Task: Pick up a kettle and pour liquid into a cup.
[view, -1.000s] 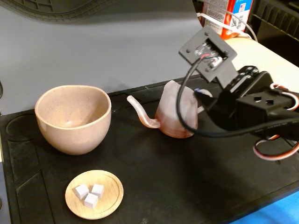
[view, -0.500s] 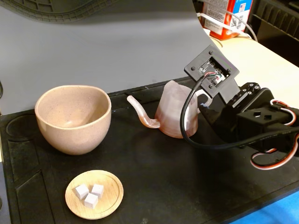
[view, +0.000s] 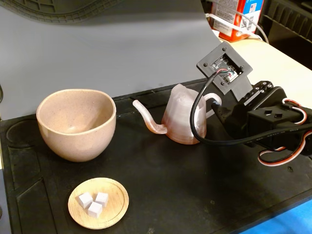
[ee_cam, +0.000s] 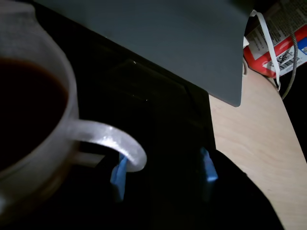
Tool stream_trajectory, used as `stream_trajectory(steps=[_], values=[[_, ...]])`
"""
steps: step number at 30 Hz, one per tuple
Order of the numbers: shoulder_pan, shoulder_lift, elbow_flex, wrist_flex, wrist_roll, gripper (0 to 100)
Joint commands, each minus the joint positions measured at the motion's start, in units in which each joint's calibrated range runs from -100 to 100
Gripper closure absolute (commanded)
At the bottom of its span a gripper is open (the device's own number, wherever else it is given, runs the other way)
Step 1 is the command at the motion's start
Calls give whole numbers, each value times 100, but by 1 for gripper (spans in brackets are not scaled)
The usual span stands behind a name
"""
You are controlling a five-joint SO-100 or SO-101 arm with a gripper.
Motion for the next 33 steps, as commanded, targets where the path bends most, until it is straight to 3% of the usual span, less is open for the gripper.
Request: stream_trajectory(steps=[1, 30, 33], values=[[-4, -24, -197, -67, 27, 81], [-156, 369, -787, -93, 316, 81], [-164, 369, -742, -474, 311, 82]])
